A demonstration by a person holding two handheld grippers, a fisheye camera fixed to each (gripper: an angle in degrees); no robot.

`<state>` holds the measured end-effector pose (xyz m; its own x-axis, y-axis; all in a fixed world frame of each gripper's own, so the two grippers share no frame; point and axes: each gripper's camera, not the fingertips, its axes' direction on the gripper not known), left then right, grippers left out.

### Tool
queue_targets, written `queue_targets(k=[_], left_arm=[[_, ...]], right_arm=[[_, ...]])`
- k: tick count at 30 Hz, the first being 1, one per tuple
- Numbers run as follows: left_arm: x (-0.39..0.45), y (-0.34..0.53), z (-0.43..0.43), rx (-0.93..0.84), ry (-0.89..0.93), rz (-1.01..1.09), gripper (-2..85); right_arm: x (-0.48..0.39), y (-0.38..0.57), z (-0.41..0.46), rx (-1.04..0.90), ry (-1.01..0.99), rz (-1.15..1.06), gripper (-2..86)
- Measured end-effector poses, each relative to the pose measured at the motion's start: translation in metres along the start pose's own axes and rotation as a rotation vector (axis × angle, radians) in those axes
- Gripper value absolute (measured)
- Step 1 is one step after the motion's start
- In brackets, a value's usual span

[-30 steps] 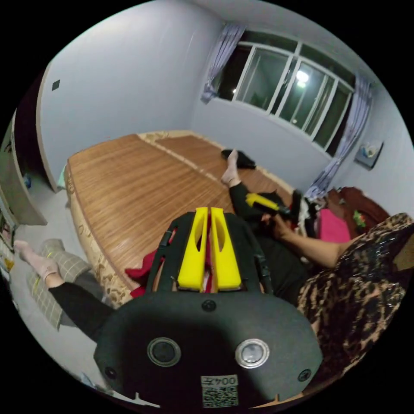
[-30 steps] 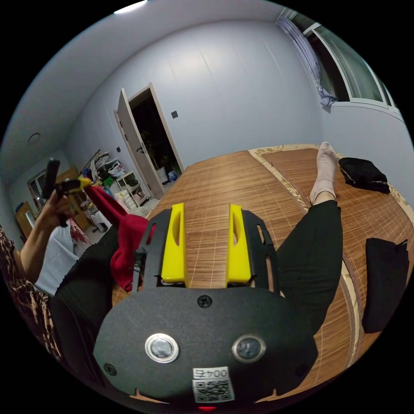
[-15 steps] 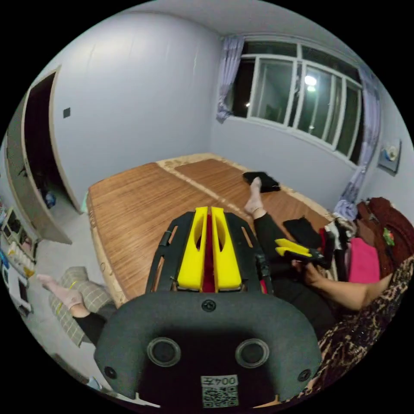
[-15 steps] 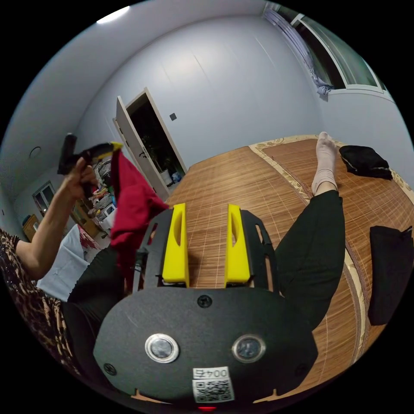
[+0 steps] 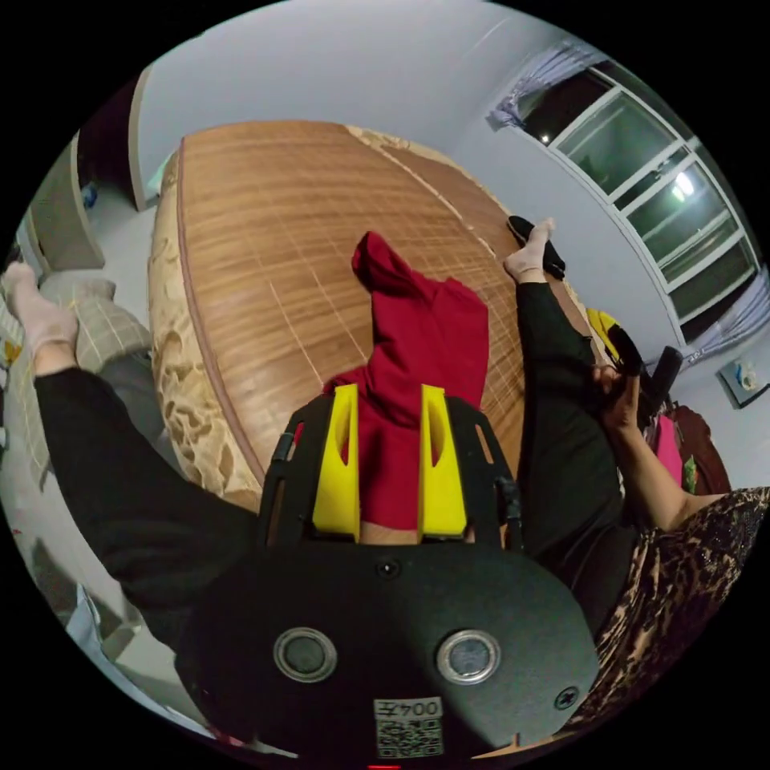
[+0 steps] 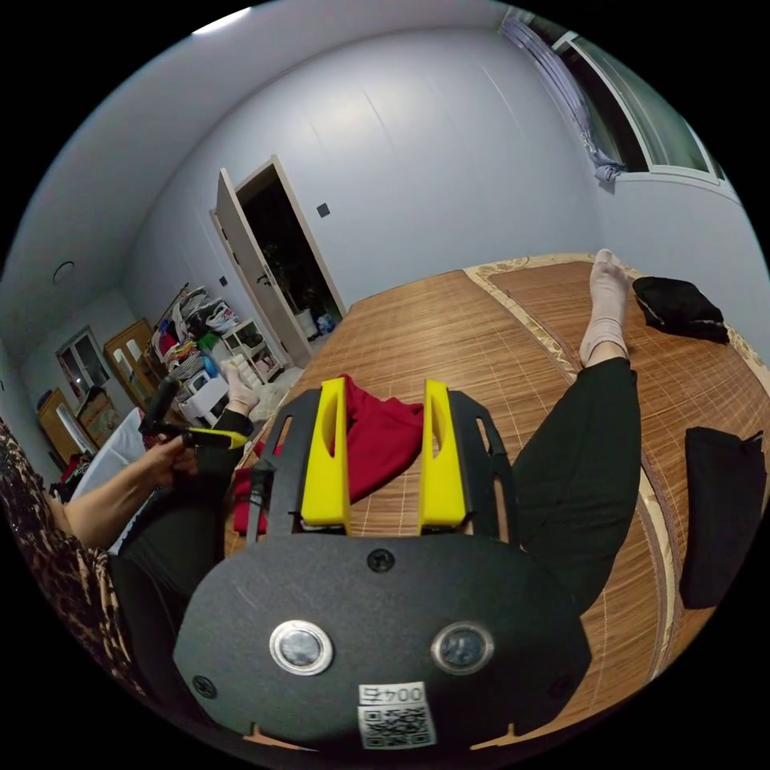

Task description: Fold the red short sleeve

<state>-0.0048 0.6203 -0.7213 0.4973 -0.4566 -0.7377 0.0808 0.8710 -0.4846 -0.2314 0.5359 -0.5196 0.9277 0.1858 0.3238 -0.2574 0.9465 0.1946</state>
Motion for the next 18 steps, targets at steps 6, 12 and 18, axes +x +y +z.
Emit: queue_targets(k=[6,12,18], left_arm=[[0.041,0.004,0.058,-0.142,-0.039,0.168,13.1],[0.079,0.019,0.092,-0.193,-0.159,0.319,7.2],[0.125,0.028,0.091,-0.184,0.319,0.451,6.1]], right_arm=[[-0.005,-0.001,0.006,-0.041,0.007,-0.013,13.7],[-0.012,-0.001,0.011,-0.071,0.032,-0.016,13.5],[-0.018,0.002,0.008,-0.043,0.05,-0.007,13.2]])
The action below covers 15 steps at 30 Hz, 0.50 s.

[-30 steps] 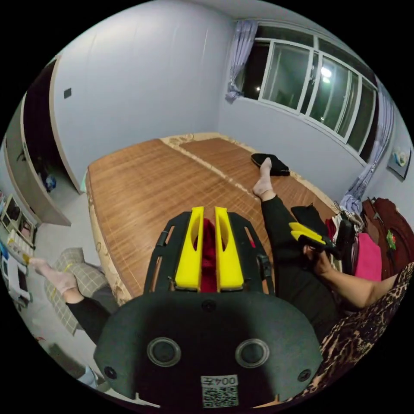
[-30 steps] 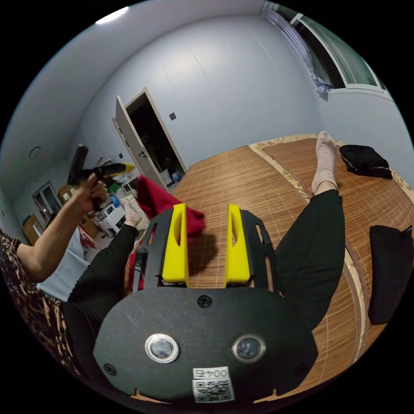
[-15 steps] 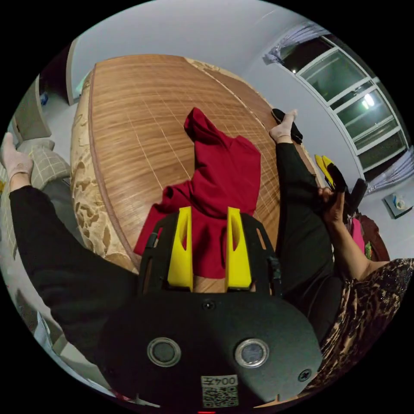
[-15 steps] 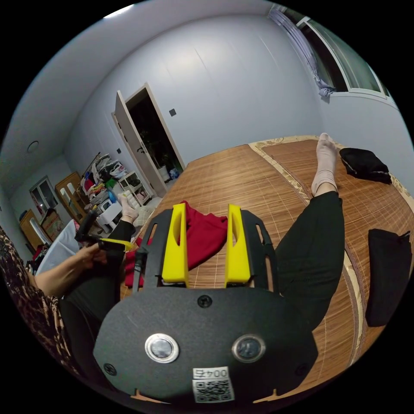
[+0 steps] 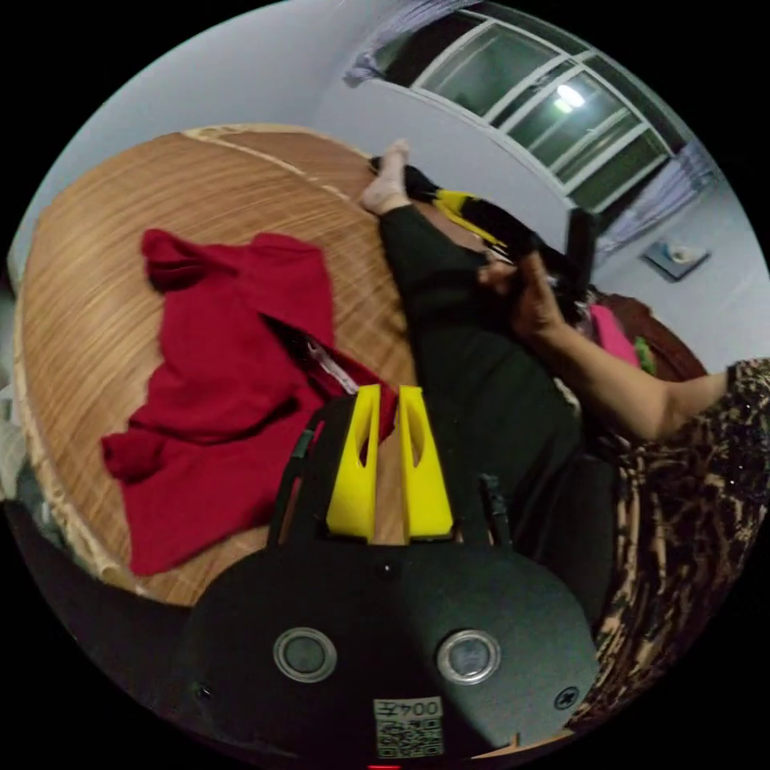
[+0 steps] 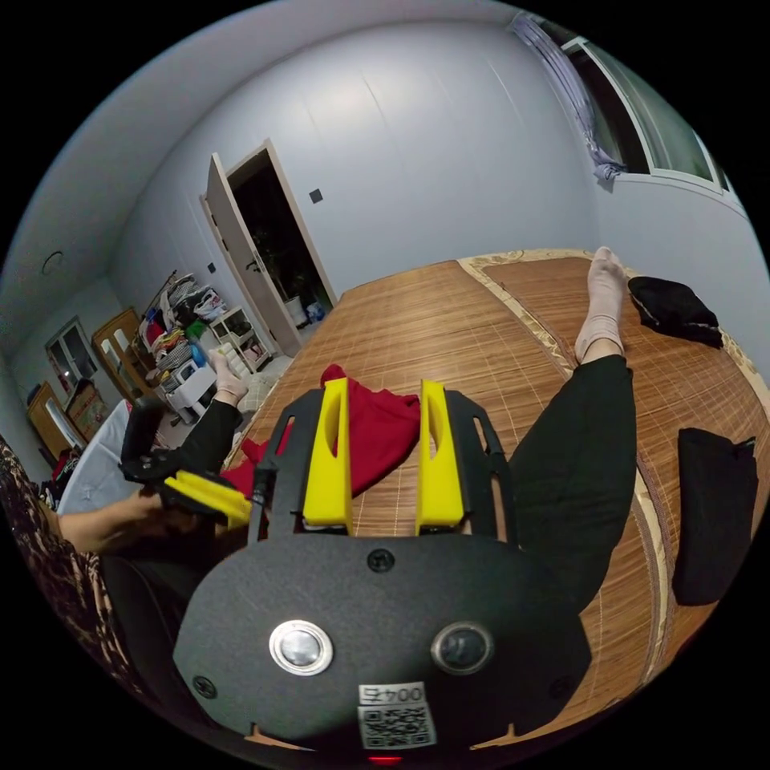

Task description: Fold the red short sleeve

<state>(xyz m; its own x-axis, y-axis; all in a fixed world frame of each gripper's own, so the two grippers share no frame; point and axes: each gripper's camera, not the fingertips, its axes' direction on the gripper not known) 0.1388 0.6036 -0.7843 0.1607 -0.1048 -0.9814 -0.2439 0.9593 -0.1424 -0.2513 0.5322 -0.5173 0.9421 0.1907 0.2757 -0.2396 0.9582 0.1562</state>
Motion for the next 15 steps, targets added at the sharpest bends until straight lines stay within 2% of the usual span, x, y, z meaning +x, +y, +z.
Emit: queue_targets(k=[3,7,9,12,15], left_arm=[[0.002,0.006,0.01,-0.024,-0.104,-0.004,8.4],[-0.011,0.029,-0.033,0.151,-0.195,-0.057,9.6],[-0.015,0.039,-0.042,0.165,-0.274,-0.079,9.9],[-0.019,0.045,-0.038,0.116,-0.412,-0.089,11.2],[-0.014,0.036,-0.019,0.037,-0.495,-0.011,12.4]], right_arm=[[-0.001,0.0,0.001,-0.005,0.0,0.011,13.3],[-0.005,0.001,0.001,0.006,-0.011,0.004,13.3],[-0.006,0.0,0.001,0.012,-0.019,0.009,13.3],[-0.01,-0.001,0.005,0.011,-0.023,0.006,13.3],[-0.018,-0.003,0.01,-0.003,-0.018,-0.022,13.3]])
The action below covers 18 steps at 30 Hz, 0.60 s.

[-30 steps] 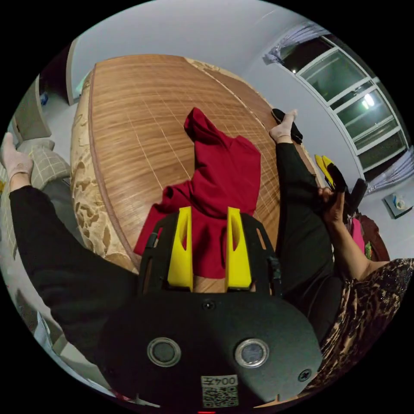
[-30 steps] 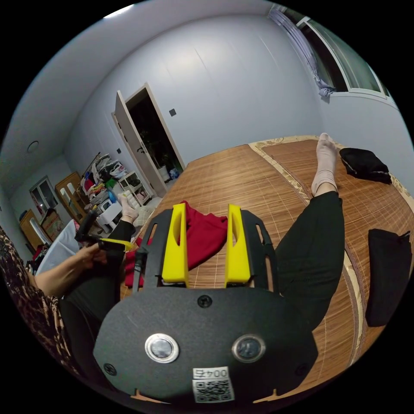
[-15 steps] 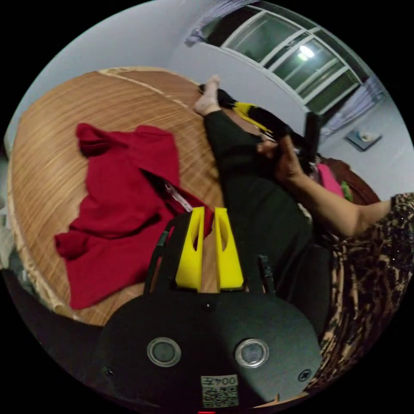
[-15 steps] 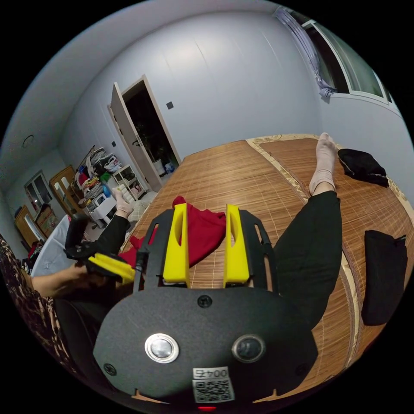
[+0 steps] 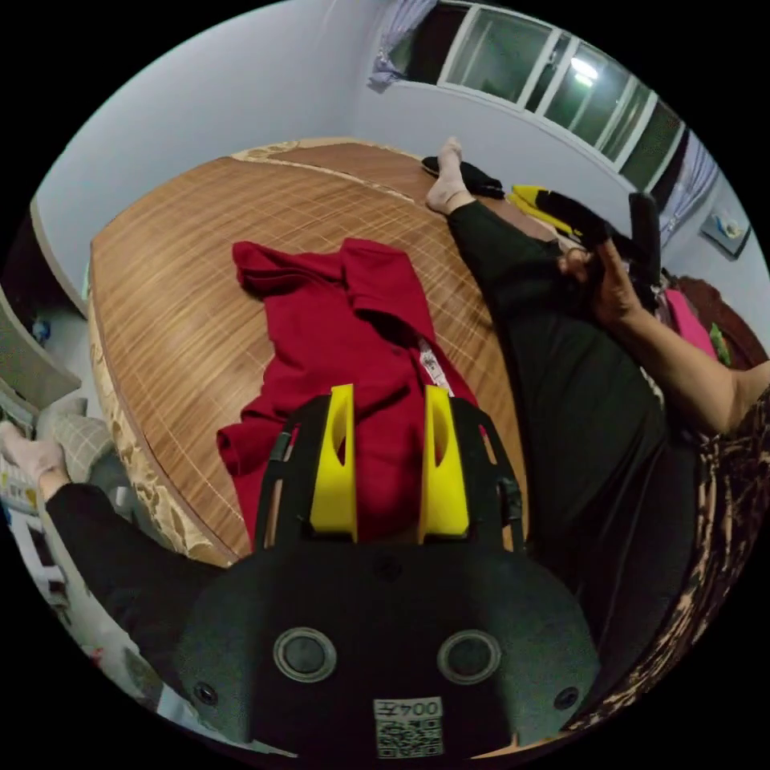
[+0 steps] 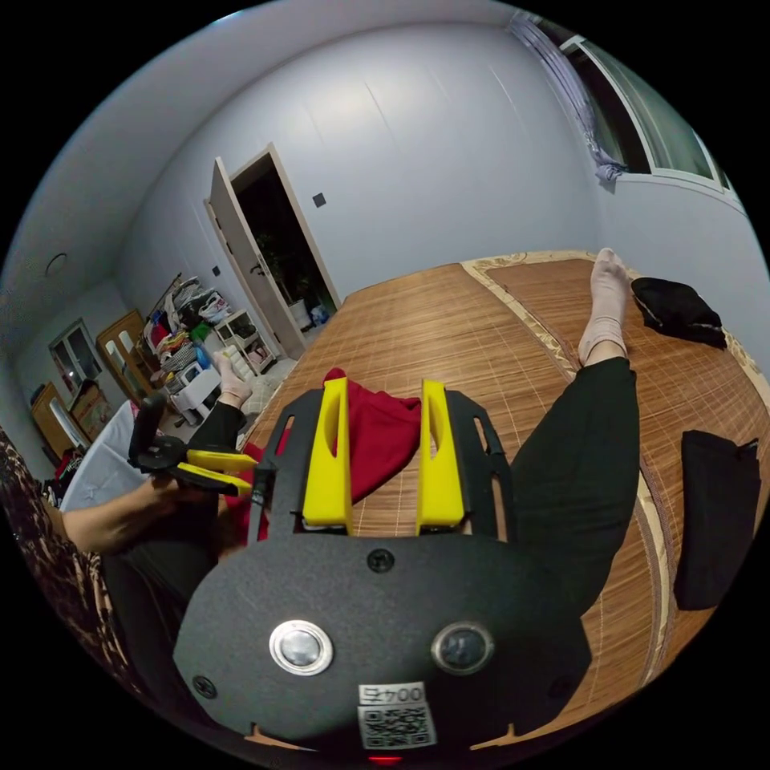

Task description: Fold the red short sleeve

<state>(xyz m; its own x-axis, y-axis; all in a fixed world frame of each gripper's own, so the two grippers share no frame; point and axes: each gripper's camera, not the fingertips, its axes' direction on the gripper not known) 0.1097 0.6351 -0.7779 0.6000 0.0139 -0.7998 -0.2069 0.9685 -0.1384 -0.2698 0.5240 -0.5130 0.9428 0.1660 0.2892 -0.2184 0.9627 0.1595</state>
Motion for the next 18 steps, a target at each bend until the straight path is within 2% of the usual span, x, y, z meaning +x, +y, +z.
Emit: queue_targets(k=[5,8,9,11,13,16,18], left_arm=[[0.025,-0.012,0.034,-0.149,-0.195,0.169,11.8],[0.019,-0.011,0.009,-0.052,-0.322,0.14,5.1],[0.01,-0.01,-0.017,0.038,-0.355,0.069,3.7],[-0.013,-0.008,-0.06,0.151,-0.288,-0.038,2.8],[-0.054,-0.001,-0.114,0.291,-0.034,-0.165,2.2],[-0.093,0.022,-0.168,0.505,0.236,-0.282,1.8],[-0.103,0.036,-0.189,0.58,0.309,-0.313,1.7]], right_arm=[[-0.007,-0.002,0.006,-0.004,0.001,-0.008,13.3],[-0.009,-0.004,0.009,0.005,-0.005,0.007,13.3],[-0.011,-0.005,0.011,0.005,-0.007,0.008,13.2],[-0.014,-0.007,0.014,0.003,-0.009,0.004,13.2],[-0.019,-0.01,0.02,0.0,-0.011,-0.006,13.1],[-0.026,-0.014,0.028,-0.005,-0.008,-0.018,12.9],[-0.031,-0.016,0.031,0.004,0.0,-0.023,12.7]])
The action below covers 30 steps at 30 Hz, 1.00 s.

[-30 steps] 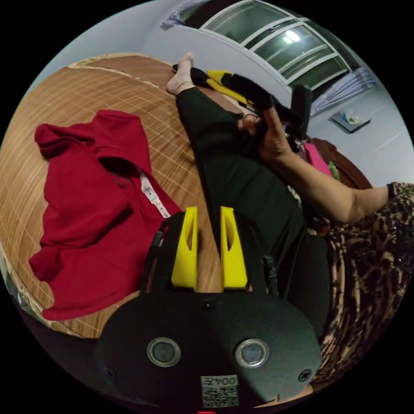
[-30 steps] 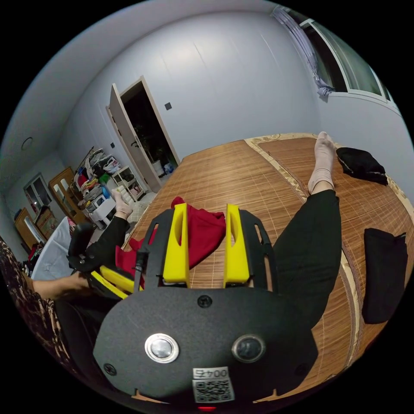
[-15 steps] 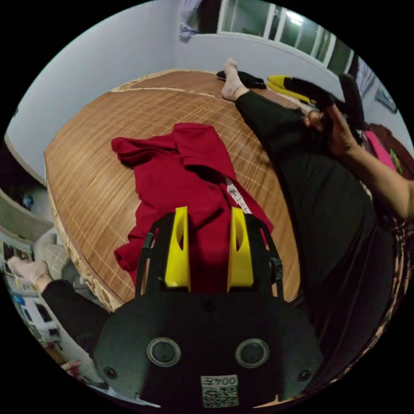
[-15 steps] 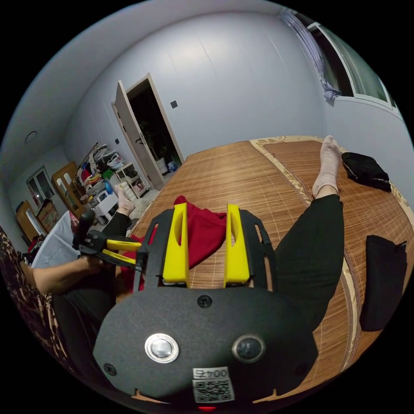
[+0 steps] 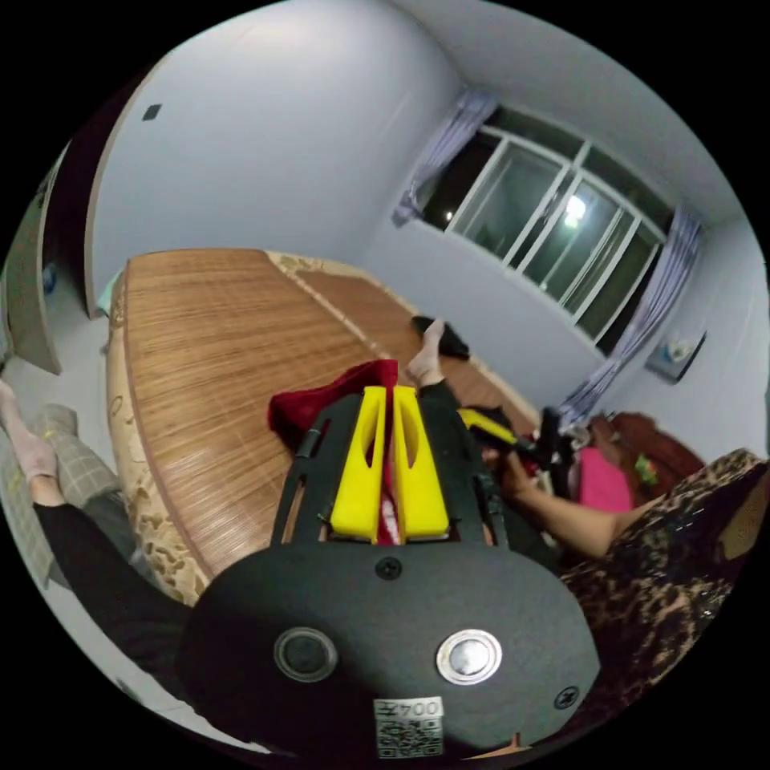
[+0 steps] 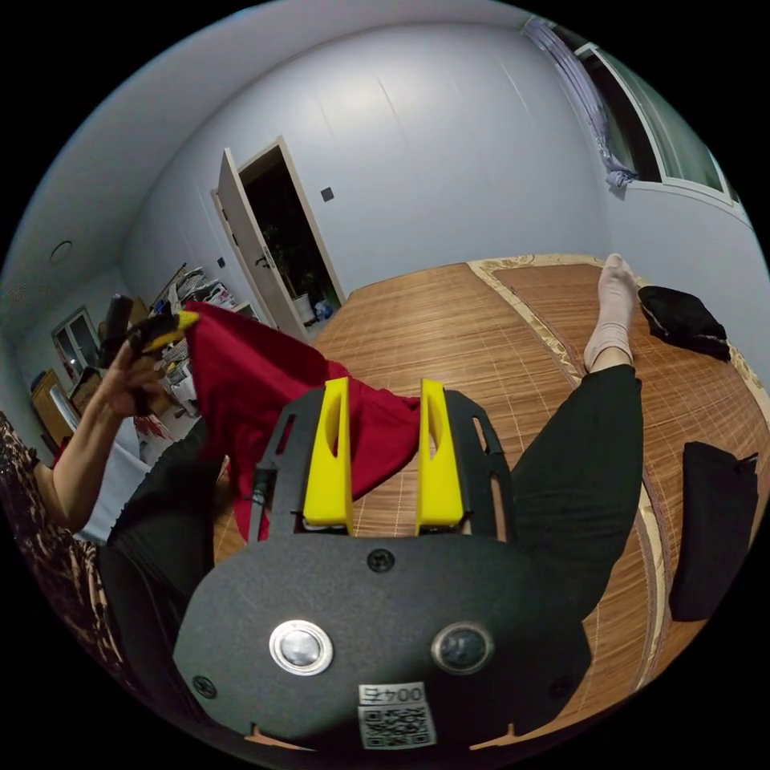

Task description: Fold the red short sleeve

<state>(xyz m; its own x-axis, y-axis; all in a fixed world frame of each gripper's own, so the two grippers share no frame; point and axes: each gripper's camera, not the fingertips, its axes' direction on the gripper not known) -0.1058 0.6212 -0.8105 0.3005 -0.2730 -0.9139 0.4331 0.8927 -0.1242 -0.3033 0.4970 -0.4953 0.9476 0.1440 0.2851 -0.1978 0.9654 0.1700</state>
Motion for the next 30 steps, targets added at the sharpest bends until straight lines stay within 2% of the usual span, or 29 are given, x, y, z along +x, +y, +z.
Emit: queue_targets(k=[5,6,7,10,15,18,20,22,24,27,30], left_arm=[[-0.002,0.013,-0.039,0.096,0.007,-0.012,1.6],[-0.006,0.019,-0.044,0.101,0.008,-0.035,1.6],[-0.011,0.024,-0.047,0.106,0.015,-0.058,1.6],[-0.02,0.032,-0.055,0.106,0.03,-0.088,1.5],[-0.027,0.033,-0.064,0.112,0.054,-0.085,1.6],[-0.033,0.036,-0.064,0.119,0.071,-0.099,1.6],[-0.037,0.037,-0.064,0.128,0.077,-0.11,1.6],[-0.043,0.038,-0.068,0.138,0.058,-0.116,1.7],[-0.048,0.038,-0.073,0.146,0.032,-0.122,1.7],[-0.059,0.038,-0.085,0.18,-0.006,-0.14,1.9],[-0.067,0.04,-0.091,0.22,0.0,-0.168,2.2]], right_arm=[[-0.019,-0.007,0.0,0.042,0.094,-0.019,7.6],[-0.025,-0.005,0.002,0.066,0.096,-0.018,5.9],[-0.028,-0.003,0.009,0.039,0.016,0.046,5.4],[-0.051,0.001,0.047,-0.169,-0.197,0.065,10.3],[-0.108,0.006,0.108,-0.423,-0.305,-0.025,17.6],[-0.144,0.017,0.161,-0.673,-0.243,-0.128,18.4],[-0.161,0.028,0.19,-0.839,-0.115,-0.227,15.1],[-0.177,0.025,0.198,-0.815,0.051,-0.332,6.6],[-0.179,0.02,0.207,-0.836,0.048,-0.347,2.7],[-0.169,-0.004,0.215,-0.841,0.007,-0.335,0.7],[-0.142,-0.064,0.205,-0.699,0.186,-0.367,0.3]])
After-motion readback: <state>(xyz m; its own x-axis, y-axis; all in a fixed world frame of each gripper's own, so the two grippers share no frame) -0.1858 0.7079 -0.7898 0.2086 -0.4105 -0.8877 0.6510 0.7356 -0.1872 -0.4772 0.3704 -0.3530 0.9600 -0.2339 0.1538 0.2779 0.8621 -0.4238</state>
